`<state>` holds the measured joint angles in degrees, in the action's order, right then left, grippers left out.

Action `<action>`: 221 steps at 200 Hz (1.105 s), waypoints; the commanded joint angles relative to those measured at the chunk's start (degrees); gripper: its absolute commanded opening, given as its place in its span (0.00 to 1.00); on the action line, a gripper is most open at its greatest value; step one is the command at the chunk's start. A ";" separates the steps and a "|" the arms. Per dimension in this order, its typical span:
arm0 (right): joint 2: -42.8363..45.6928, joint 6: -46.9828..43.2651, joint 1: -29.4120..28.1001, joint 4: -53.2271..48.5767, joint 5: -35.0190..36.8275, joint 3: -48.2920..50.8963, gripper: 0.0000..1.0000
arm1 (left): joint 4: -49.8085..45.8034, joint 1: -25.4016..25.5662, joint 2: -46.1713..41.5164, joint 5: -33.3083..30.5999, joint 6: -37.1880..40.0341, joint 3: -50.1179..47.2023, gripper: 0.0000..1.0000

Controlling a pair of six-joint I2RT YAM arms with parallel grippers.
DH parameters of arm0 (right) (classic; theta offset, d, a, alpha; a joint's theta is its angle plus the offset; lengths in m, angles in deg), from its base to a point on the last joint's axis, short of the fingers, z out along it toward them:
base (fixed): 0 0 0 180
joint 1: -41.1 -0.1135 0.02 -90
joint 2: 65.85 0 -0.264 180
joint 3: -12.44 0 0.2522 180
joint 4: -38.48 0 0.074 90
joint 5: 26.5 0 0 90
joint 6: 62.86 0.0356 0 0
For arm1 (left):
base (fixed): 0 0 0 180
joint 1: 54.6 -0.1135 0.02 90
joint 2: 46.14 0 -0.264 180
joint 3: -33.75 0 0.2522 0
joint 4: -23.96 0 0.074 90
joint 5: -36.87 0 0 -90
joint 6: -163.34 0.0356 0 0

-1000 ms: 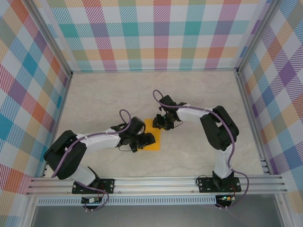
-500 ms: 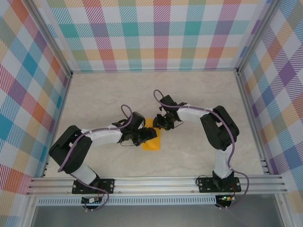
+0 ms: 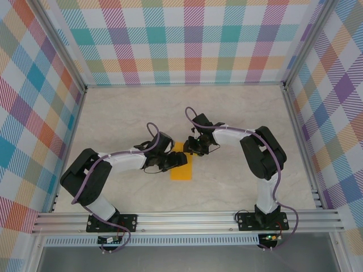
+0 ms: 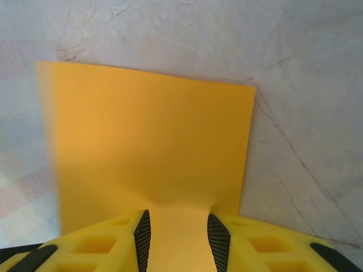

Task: Fold a paper plane with a square sheet of paper (pick it up from the middle)
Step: Fold the triangle a second time at the center of the table.

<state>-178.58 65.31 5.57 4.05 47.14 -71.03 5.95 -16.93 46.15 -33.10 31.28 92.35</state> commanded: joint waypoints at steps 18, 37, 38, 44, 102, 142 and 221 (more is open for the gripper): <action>-5.98 0.56 -0.07 -2.99 4.06 3.62 0.37 | 1.67 -0.80 -0.24 1.19 2.77 -0.47 0.62; -5.92 0.73 -0.07 -2.98 3.89 3.71 0.37 | 1.18 -0.76 -1.23 2.06 2.47 -1.17 0.60; -5.92 0.70 -0.02 -2.94 3.88 3.71 0.37 | 1.18 -0.76 -1.28 2.13 2.40 -1.21 0.60; -5.97 0.73 -0.07 -3.02 3.88 3.71 0.37 | 1.24 -0.76 -1.64 2.50 1.79 -1.70 0.60; -6.97 1.29 -0.07 -3.22 3.88 2.93 0.37 | 4.09 0.03 -9.94 3.76 -1.59 -8.95 0.49; -7.33 1.26 -0.07 -3.62 3.71 2.43 0.37 | 8.91 0.10 -13.29 5.71 -2.69 -10.27 0.46; -3.32 -0.87 0.61 -2.18 -3.51 1.76 0.35 | 15.54 0.12 -4.19 5.86 -3.98 -5.75 0.46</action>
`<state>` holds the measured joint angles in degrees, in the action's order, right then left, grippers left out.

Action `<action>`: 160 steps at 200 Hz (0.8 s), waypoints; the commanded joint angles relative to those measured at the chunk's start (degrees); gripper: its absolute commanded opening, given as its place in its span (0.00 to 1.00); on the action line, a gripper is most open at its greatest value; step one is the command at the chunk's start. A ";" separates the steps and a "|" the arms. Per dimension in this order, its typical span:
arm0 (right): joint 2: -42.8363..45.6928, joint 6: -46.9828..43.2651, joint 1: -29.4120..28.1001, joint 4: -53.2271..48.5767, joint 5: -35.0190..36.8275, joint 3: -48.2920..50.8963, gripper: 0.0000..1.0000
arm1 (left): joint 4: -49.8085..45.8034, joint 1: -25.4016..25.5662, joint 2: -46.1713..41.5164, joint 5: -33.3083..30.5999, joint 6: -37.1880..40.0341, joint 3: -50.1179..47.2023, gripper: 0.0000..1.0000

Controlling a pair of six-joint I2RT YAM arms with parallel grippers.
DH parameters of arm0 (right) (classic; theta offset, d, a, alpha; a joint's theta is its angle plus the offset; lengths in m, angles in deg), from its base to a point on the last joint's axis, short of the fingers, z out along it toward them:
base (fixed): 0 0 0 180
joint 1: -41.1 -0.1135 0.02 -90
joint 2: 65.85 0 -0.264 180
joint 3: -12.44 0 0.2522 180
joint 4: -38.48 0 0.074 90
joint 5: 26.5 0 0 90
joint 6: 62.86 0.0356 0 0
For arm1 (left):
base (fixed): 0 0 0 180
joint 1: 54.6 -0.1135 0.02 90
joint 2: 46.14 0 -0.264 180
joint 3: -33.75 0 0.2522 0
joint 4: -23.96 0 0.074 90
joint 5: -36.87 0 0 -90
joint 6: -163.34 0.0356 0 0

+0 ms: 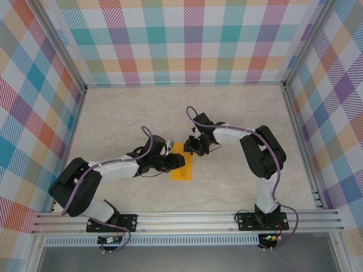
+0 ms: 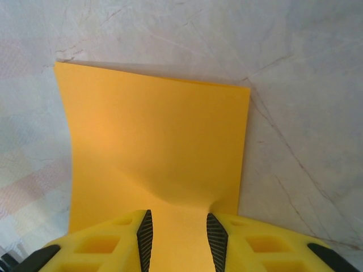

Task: Fold a paper plane with a square sheet of paper (pick it up from the middle)
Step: Fold the triangle a second time at the center of the table.

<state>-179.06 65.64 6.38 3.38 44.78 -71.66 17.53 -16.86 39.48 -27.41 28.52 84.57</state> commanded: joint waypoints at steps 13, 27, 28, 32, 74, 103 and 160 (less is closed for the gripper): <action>-1.50 -1.32 0.52 -1.01 -3.13 2.45 0.35 | 4.69 0.06 4.04 0.13 -1.61 2.50 0.47; -0.04 -1.32 1.53 -0.42 -5.36 2.75 0.36 | 5.96 0.05 5.23 0.21 -2.17 2.48 0.47; 0.11 -1.32 1.60 -0.39 -5.49 2.80 0.36 | 5.99 0.05 5.29 0.21 -2.19 2.48 0.47; 0.58 -1.32 1.92 -0.29 -5.91 3.02 0.36 | 6.11 0.06 5.48 0.21 -2.25 2.49 0.47; 8.07 -1.82 4.41 0.56 -8.83 6.48 0.37 | 5.32 0.06 5.70 -0.93 -2.03 2.22 0.48; 13.47 -1.92 5.70 1.47 -9.92 11.68 0.39 | 5.85 0.05 5.58 -1.21 -2.19 1.83 0.54; 16.46 -3.17 5.89 4.63 -15.84 17.34 0.40 | 3.97 0.05 5.83 -2.31 -1.99 2.67 0.43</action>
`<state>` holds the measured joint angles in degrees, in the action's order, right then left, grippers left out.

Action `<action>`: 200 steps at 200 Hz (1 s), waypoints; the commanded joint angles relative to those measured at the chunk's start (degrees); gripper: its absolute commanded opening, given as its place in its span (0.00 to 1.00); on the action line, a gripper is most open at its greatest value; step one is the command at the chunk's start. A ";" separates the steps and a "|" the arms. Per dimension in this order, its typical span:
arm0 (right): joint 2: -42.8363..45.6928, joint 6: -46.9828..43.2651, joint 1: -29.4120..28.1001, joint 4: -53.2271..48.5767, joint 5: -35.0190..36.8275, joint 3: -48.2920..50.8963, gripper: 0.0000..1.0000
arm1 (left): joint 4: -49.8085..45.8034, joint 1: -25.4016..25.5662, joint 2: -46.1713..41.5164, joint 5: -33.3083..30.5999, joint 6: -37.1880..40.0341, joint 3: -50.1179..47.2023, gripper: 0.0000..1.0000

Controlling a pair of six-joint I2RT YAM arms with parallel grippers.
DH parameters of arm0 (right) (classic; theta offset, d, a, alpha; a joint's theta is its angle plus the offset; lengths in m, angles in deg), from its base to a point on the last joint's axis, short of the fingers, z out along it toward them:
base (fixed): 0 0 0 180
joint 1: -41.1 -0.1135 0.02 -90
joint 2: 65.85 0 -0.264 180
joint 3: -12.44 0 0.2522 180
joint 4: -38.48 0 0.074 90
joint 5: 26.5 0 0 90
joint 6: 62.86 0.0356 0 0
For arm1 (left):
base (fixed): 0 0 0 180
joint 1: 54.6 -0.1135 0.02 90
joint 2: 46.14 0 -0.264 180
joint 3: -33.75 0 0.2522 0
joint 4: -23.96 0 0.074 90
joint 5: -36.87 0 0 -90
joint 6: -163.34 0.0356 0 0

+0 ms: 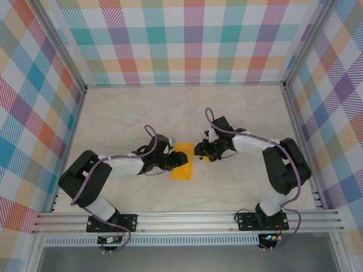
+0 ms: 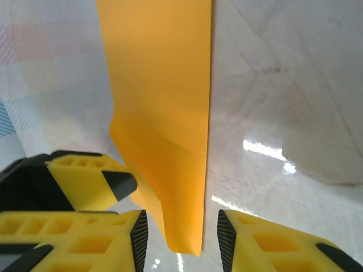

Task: Fold a paper plane with a square sheet of paper (pick it up from the middle)
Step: Fold the triangle a second time at the center of the table.

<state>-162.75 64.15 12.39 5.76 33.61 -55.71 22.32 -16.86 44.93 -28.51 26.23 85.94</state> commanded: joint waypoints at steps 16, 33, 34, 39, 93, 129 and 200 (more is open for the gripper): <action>-0.69 -1.80 -0.21 3.80 -6.70 1.37 0.39 | -1.43 0.01 0.34 -1.59 0.40 1.29 0.39; -1.57 -1.94 -0.38 4.72 -8.19 1.05 0.38 | -1.66 0.06 0.48 -1.55 0.39 1.34 0.35; -1.64 -1.99 -0.38 4.76 -8.22 1.05 0.38 | -1.66 0.06 0.50 -1.53 0.37 1.31 0.35; -2.04 -2.18 -0.46 4.79 -8.53 0.92 0.38 | -1.79 0.06 0.56 -1.60 0.38 1.29 0.35; -4.94 -3.18 -1.39 5.67 -10.88 0.35 0.38 | -2.54 0.04 0.78 -1.81 0.52 1.73 0.33; -6.35 -3.35 -2.12 5.93 -11.31 -0.19 0.34 | -2.45 0.06 1.12 -1.65 0.49 1.99 0.32; -8.60 -2.87 -2.59 8.09 -12.07 -0.89 0.21 | -2.28 0.06 1.26 -1.43 0.36 2.08 0.31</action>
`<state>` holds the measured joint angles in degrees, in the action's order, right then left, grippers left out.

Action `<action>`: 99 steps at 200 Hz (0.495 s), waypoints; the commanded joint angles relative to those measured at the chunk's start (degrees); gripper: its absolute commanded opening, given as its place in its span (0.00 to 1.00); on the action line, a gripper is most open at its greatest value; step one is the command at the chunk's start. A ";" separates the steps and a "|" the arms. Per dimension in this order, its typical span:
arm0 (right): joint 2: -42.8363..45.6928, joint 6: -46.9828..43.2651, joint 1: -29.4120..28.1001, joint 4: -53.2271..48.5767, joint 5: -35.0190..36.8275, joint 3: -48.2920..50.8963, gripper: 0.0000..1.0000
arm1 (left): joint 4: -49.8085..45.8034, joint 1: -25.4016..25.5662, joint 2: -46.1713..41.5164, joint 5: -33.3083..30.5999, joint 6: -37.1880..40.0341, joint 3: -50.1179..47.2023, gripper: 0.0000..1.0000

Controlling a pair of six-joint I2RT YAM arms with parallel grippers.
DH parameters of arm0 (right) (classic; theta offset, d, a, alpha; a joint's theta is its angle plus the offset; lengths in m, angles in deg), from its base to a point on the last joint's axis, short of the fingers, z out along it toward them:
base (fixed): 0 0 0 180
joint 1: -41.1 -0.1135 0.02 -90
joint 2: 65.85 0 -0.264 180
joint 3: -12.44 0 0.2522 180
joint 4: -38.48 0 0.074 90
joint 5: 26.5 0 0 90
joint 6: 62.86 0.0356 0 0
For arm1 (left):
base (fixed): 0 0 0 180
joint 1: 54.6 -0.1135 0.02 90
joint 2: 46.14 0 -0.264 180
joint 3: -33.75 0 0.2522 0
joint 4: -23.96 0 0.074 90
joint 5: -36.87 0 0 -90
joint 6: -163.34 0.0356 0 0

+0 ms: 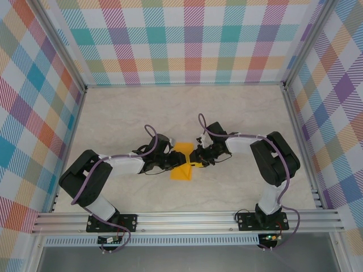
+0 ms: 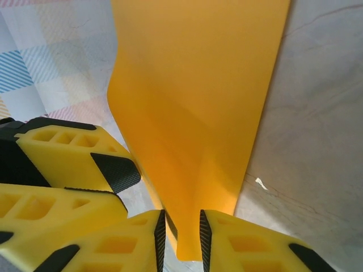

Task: Fold a paper plane with a square sheet of paper (pick it up from the middle)
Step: Fold the triangle a second time at the center of the table.

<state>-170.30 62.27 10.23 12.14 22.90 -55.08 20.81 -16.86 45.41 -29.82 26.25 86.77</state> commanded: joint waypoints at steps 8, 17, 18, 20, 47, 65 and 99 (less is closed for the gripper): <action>-1.12 -0.96 -0.42 1.68 -0.95 -1.61 0.18 | -0.77 0.06 0.79 -0.03 0.29 1.25 0.31; -1.08 -0.98 -0.47 1.63 -0.18 -1.61 0.15 | -0.77 0.06 0.79 0.07 0.33 1.34 0.30; -1.10 -1.00 -0.49 1.61 -0.05 -1.61 0.14 | -0.72 0.06 0.76 0.07 0.33 1.34 0.30; -1.04 -1.00 -0.43 1.60 0.12 -1.61 0.14 | -0.69 0.06 0.74 0.13 0.33 1.34 0.30; -0.94 -1.63 -0.42 1.05 3.24 -1.78 0.10 | -0.04 0.06 0.61 1.01 0.04 1.41 0.30; -1.34 -2.43 -0.42 0.24 4.77 -2.27 0.09 | 0.42 0.06 0.39 1.54 -0.02 1.60 0.31; -2.63 -2.97 -0.42 -0.25 4.84 -3.18 0.09 | 1.25 0.06 0.65 2.26 -0.01 2.02 0.31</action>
<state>-171.17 61.16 10.23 12.49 27.05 -56.52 20.88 -16.86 45.43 -29.10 26.23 86.84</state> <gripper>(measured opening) 0.092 0.308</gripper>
